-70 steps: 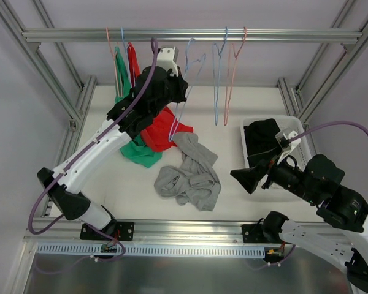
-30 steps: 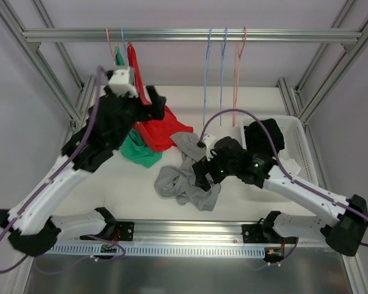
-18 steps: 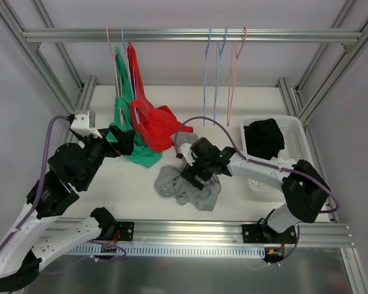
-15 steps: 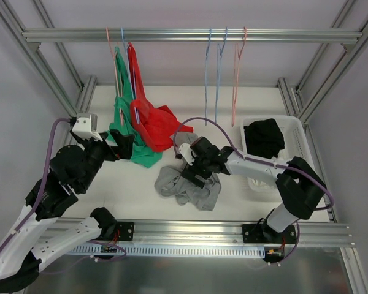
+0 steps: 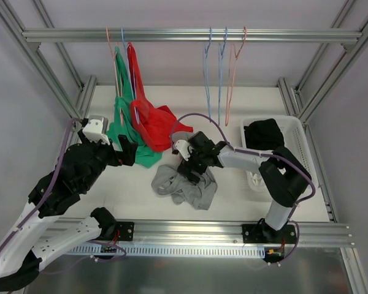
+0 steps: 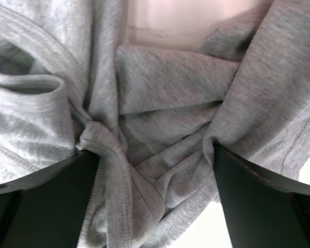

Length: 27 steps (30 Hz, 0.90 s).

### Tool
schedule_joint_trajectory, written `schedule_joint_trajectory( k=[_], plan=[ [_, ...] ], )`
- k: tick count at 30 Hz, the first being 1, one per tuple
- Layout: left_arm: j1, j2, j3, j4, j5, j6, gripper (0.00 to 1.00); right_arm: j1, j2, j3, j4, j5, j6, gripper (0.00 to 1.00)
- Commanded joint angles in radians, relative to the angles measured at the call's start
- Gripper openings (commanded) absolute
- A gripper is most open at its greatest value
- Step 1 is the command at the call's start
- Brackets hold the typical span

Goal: Remove the tank top from the hanger

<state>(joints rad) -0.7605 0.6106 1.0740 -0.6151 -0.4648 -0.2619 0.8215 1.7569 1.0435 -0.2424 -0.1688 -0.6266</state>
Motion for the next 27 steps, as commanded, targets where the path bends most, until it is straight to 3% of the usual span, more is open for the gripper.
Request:
schedule_joint_trajectory(
  k=[1, 2, 3, 6, 8, 14, 18, 22, 27],
  plan=[
    [-0.013, 0.008, 0.029, -0.012, 0.054, 0.029, 0.99, 0.031, 0.070, -0.017, -0.090, -0.112, 0.074, 0.91],
    [-0.013, 0.000, 0.032, -0.015, 0.060, 0.027, 0.99, 0.040, 0.069, -0.036, -0.090, -0.120, 0.079, 0.84],
    [-0.013, -0.005, 0.035, -0.018, 0.066, 0.029, 0.99, 0.059, 0.055, -0.045, -0.086, -0.121, 0.085, 0.60],
    [-0.013, -0.029, 0.043, -0.032, 0.072, 0.033, 0.99, 0.111, -0.020, -0.083, -0.064, -0.043, 0.137, 0.11],
    [-0.013, -0.049, 0.041, -0.044, 0.077, 0.042, 0.99, 0.139, -0.086, -0.109, -0.055, -0.009, 0.169, 0.01],
    [-0.013, -0.113, -0.029, -0.069, 0.028, 0.073, 0.99, 0.189, -0.459, -0.198, -0.046, 0.009, 0.286, 0.00],
    [-0.011, -0.149, -0.088, -0.069, -0.024, 0.062, 0.99, 0.189, -0.730, -0.221, -0.107, 0.106, 0.353, 0.00],
    [-0.013, -0.169, -0.109, -0.066, -0.057, 0.059, 0.99, 0.188, -0.985, -0.139, -0.294, 0.239, 0.389, 0.00],
    [-0.013, -0.175, -0.115, -0.066, -0.069, 0.055, 0.99, 0.186, -1.119, 0.050, -0.584, 0.469, 0.459, 0.00]
  ],
)
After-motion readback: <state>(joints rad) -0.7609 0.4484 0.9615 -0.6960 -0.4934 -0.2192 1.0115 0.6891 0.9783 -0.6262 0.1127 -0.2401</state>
